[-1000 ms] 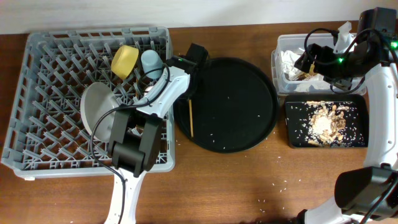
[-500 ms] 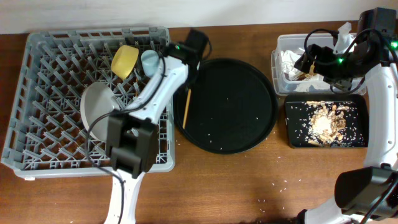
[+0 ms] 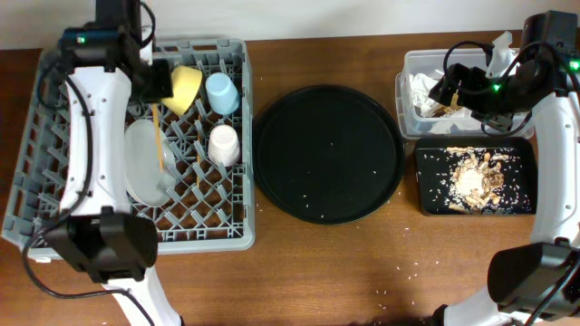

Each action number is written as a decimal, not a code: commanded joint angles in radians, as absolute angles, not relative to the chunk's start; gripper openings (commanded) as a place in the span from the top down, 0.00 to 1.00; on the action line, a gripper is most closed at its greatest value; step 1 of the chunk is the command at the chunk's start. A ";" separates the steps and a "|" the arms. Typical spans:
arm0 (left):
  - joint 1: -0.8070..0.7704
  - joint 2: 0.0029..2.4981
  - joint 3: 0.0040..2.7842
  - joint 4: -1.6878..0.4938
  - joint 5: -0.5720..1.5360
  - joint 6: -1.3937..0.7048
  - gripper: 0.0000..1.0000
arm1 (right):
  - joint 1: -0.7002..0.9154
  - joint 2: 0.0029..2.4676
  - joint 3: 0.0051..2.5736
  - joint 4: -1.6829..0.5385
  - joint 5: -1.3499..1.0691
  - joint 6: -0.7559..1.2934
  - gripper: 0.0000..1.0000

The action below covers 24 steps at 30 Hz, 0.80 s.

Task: Sort waste into correct bins and load items into the dishwasher rack
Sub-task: 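Place the second chopstick in the rack beside the first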

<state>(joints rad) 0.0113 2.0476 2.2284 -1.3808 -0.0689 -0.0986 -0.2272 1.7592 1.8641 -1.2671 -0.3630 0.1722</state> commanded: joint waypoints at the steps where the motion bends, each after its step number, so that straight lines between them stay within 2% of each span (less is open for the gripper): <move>1: -0.003 2.065 2.074 -1.293 -0.016 -0.104 1.00 | -0.222 1.763 1.863 -1.265 -0.354 0.165 0.00; 8: -0.022 2.065 1.884 -1.168 -0.015 -0.104 0.99 | -0.222 1.763 1.863 -1.264 -0.354 0.165 0.00; 11: -0.021 2.065 1.836 -1.132 -0.022 -0.104 0.73 | -0.222 1.763 1.863 -1.264 -0.354 0.165 0.00; 15: -0.021 2.063 1.839 -1.117 -0.022 -0.104 0.56 | -0.222 1.763 1.863 -1.264 -0.355 0.165 0.00; 24: -0.028 2.048 1.983 -1.146 0.075 -0.103 0.56 | -0.222 1.763 1.863 -1.264 -0.355 0.165 0.00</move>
